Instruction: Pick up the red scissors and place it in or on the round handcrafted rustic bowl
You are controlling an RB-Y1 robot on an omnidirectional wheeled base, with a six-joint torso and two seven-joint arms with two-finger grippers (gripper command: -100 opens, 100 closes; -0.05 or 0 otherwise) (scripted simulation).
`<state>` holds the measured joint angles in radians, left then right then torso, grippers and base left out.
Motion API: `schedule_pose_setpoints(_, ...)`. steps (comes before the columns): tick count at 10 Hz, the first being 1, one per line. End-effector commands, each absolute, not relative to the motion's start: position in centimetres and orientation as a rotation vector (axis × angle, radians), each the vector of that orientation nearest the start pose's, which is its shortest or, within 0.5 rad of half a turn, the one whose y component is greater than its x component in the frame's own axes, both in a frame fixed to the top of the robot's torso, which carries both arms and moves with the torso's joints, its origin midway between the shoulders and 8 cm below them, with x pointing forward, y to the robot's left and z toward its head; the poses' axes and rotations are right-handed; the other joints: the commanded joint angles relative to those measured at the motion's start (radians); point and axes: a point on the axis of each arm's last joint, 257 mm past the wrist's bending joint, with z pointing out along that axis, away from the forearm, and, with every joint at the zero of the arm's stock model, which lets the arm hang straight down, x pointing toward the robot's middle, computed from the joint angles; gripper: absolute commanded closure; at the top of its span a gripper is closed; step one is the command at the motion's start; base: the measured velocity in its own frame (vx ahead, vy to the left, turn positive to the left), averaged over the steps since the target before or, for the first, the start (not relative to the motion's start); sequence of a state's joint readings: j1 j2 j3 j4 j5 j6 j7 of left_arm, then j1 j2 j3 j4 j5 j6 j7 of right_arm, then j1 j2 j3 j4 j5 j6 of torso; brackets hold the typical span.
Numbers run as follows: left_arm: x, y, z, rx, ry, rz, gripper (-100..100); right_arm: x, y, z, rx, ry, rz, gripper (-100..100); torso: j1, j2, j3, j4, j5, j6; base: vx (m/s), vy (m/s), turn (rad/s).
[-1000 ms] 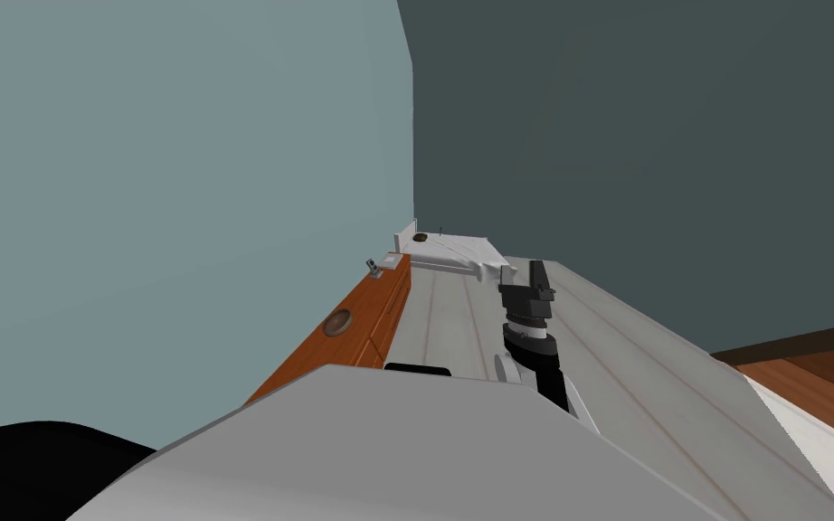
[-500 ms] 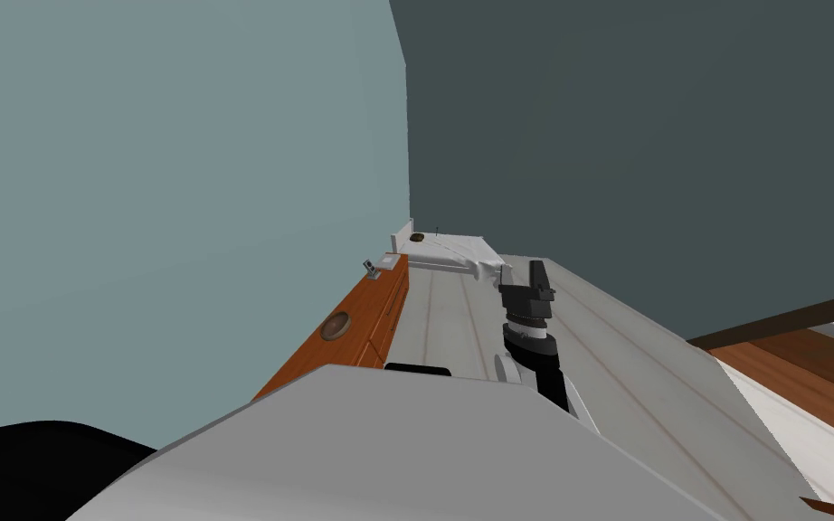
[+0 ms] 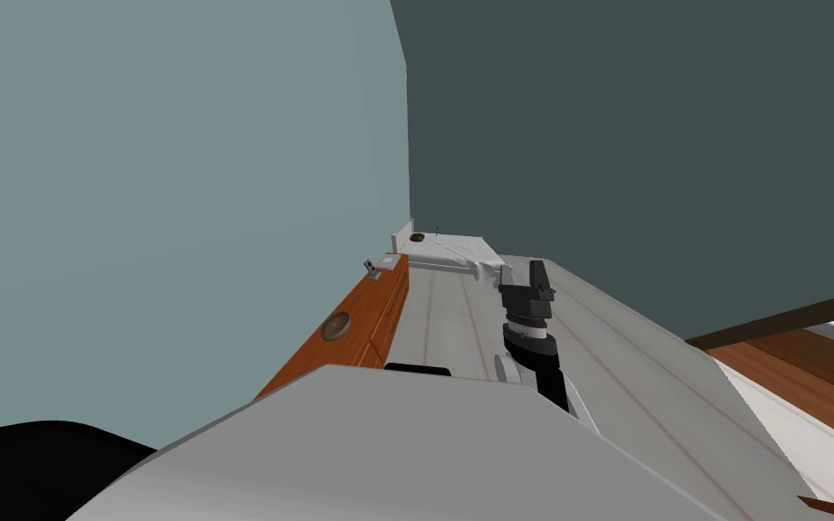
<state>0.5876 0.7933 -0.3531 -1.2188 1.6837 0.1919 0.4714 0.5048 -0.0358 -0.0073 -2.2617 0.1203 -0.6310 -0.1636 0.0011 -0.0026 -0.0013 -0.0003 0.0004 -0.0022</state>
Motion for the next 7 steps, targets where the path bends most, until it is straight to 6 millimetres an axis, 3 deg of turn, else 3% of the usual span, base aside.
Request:
schedule_pose_setpoints(1, 8.7, 45.3, -57.0, -3.048, 0.188, -0.625, -100, 32.7, -25.6, 3.6, 0.525, 0.615, 1.406, 0, 0.000, 0.000, 0.000, 0.000, 0.000, 0.000, 0.016, 0.047, 0.013)
schedule_pose_setpoints(5, 8.9, 44.4, -57.8, -3.048, 0.194, -0.626, -100, 32.7, -25.6, 3.6, 0.525, 0.615, 1.406, 0, 0.001, -0.001, -0.001, 0.000, 0.000, 0.000, 0.017, 0.035, 0.006)
schedule_pose_setpoints(6, 8.9, 44.3, -57.8, -3.048, 0.193, -0.626, 100, 32.7, -25.6, 3.6, 0.525, 0.615, 1.406, 0, 0.000, 0.000, 0.000, 0.000, 0.000, 0.000, 0.000, 0.000, 0.000)
schedule_pose_setpoints(7, 8.9, 44.3, -57.8, -3.048, 0.193, -0.626, 100, 32.7, -25.6, 3.6, 0.525, 0.615, 1.406, 0, -0.001, 0.000, 0.000, 0.000, 0.000, 0.000, 0.000, 0.000, 0.000)
